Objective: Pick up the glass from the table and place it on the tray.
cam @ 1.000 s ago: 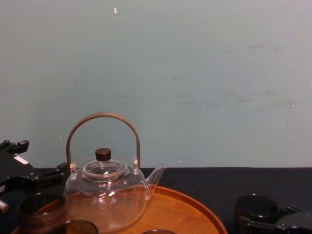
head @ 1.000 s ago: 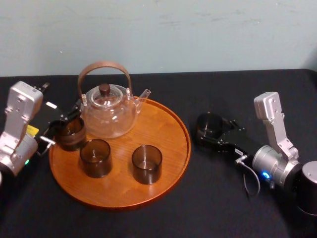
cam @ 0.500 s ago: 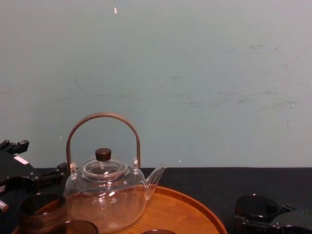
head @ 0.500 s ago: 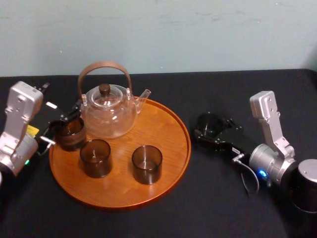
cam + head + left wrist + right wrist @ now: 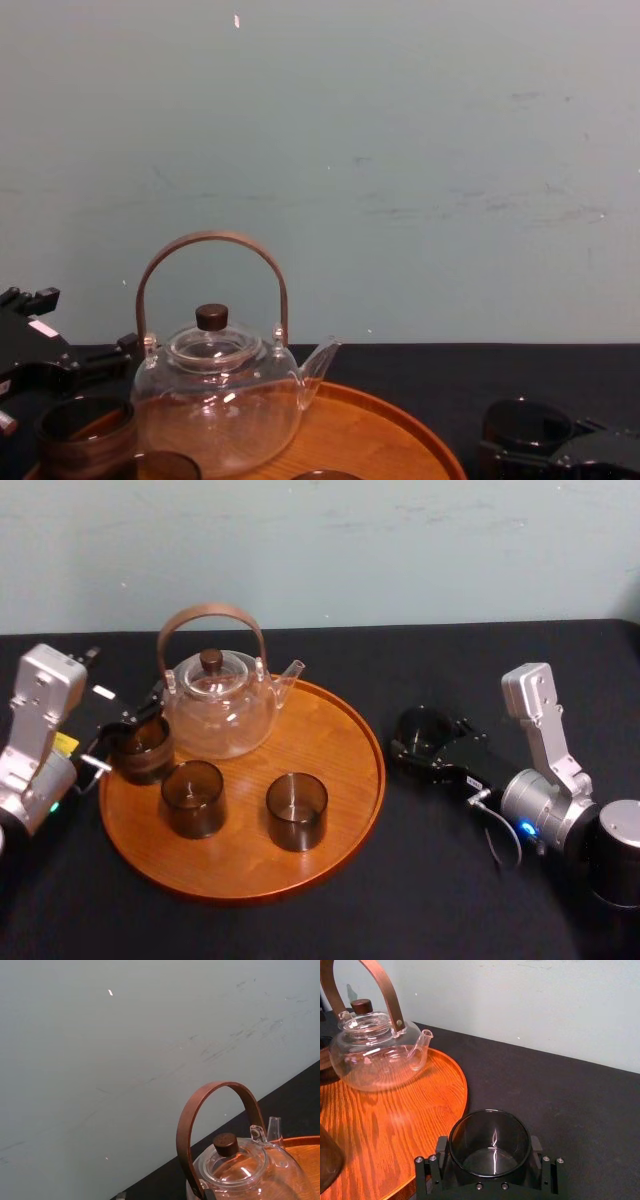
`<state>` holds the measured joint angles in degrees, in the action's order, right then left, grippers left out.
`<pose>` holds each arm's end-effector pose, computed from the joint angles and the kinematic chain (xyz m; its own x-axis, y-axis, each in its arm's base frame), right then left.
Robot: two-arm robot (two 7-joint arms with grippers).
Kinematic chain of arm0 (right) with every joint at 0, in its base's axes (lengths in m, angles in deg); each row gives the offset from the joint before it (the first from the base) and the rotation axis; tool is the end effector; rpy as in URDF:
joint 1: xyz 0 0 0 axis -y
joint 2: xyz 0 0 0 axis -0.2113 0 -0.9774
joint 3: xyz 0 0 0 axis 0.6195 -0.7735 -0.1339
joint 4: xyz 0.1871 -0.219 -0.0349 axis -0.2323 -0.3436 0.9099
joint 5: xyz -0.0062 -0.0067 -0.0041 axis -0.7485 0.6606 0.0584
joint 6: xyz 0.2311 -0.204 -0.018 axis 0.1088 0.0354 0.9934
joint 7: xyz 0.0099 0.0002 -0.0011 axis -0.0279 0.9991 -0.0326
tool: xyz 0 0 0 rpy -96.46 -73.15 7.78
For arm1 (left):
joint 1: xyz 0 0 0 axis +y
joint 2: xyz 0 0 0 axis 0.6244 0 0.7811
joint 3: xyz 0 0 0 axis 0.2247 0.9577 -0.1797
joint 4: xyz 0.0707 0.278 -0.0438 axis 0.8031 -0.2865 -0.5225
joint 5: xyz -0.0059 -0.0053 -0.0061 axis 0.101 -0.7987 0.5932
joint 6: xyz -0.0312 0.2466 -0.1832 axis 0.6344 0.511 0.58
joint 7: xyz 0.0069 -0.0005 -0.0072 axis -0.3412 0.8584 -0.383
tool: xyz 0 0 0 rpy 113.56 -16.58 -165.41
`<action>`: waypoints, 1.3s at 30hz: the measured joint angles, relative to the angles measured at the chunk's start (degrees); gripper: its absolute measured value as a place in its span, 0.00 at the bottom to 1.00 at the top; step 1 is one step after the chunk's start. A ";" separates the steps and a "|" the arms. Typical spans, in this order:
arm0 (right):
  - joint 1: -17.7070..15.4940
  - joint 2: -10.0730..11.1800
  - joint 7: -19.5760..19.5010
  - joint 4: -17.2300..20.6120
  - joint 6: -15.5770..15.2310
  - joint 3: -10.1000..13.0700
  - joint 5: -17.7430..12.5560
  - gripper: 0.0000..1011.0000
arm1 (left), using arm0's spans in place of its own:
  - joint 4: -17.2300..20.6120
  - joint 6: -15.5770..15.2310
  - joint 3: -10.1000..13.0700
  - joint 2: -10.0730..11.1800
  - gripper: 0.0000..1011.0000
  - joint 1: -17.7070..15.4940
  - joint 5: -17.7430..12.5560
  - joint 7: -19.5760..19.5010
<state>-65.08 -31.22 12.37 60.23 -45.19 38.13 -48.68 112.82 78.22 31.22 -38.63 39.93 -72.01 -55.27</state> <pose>0.3751 -0.0396 -0.3400 0.5539 -0.8320 -0.0314 0.8011 0.5428 -0.2520 0.3580 0.0828 -0.3023 0.2924 0.8803 0.3737 -0.9552 0.2874 0.0704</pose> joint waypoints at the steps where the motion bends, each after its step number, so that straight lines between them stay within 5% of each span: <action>1: 0.00 0.01 0.00 0.00 0.00 0.00 0.00 0.98 | 0.00 0.00 0.00 0.00 0.99 0.00 0.00 0.00; 6: -0.01 0.04 0.00 0.03 0.00 0.03 -0.02 0.90 | 0.00 0.00 0.00 0.00 0.99 0.00 0.00 0.00; 25: -0.15 0.04 0.22 0.14 -0.03 0.34 -0.54 0.90 | 0.00 0.00 0.00 0.00 0.99 0.00 0.00 0.00; 39: -0.89 0.80 0.76 6.36 -0.74 -0.52 -0.55 0.90 | 0.00 0.00 0.00 0.00 0.99 0.00 0.00 0.00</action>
<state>-65.98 -30.42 13.13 66.58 -45.92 37.61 -49.23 112.82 78.22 31.22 -38.63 39.93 -72.01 -55.27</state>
